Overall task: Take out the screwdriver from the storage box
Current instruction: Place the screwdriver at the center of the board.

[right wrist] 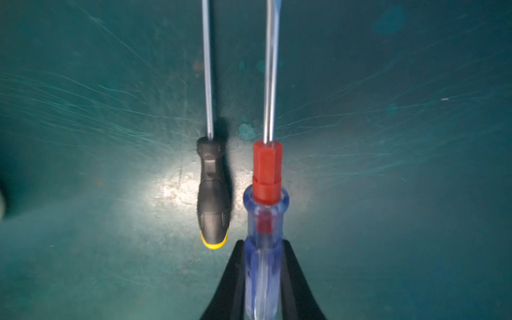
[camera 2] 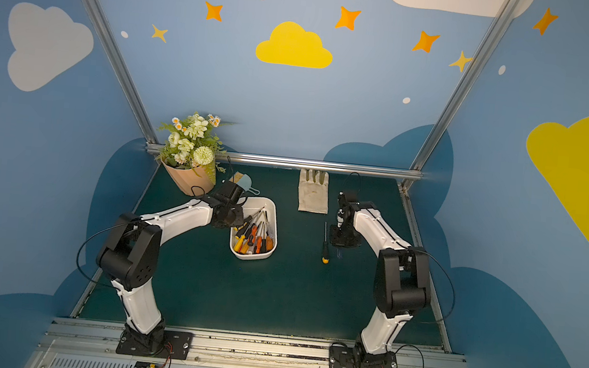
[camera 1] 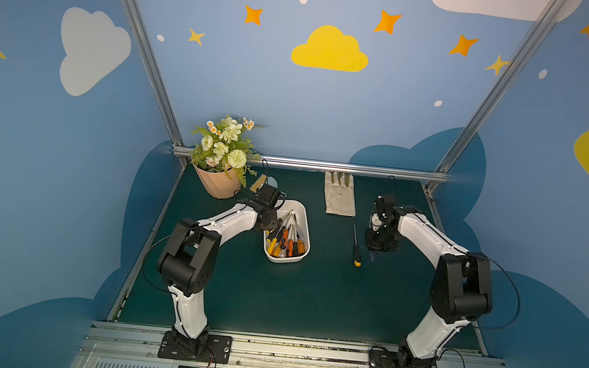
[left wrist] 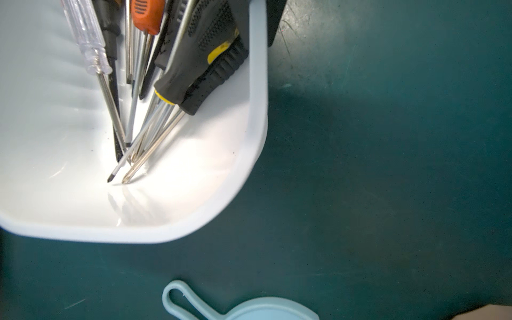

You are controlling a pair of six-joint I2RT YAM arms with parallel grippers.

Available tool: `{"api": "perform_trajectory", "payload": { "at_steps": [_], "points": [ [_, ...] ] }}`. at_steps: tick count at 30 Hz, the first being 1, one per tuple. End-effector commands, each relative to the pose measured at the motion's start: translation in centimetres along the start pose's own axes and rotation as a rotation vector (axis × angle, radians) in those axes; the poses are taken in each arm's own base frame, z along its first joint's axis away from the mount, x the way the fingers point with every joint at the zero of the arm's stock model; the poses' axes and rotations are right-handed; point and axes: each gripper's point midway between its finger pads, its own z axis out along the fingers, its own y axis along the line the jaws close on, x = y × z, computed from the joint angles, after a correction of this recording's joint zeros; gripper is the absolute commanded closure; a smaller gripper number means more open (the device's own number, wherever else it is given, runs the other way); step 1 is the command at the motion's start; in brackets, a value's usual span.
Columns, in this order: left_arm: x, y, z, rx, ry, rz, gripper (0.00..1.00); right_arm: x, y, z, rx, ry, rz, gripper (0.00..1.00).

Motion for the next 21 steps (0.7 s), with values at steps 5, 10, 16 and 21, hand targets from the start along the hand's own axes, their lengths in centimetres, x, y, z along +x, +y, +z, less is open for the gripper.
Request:
{"api": "perform_trajectory", "payload": {
  "at_steps": [5,10,16,21],
  "points": [
    [-1.7,-0.7,-1.2,0.019,-0.047,0.013,0.98,0.4,-0.6,1.2,0.043,0.079,-0.026,1.00],
    [-1.4,-0.8,-0.8,0.021,-0.032,0.011,0.98,0.3,-0.7,2.3,0.053,0.105,-0.040,1.00],
    [-1.4,-0.7,-0.8,0.017,-0.034,0.015,0.98,0.2,-0.2,3.1,0.029,0.124,-0.037,1.00],
    [-1.4,-0.7,-0.8,0.014,-0.030,0.013,0.98,0.3,0.1,3.4,0.014,0.136,-0.023,1.00]
  ]
}}
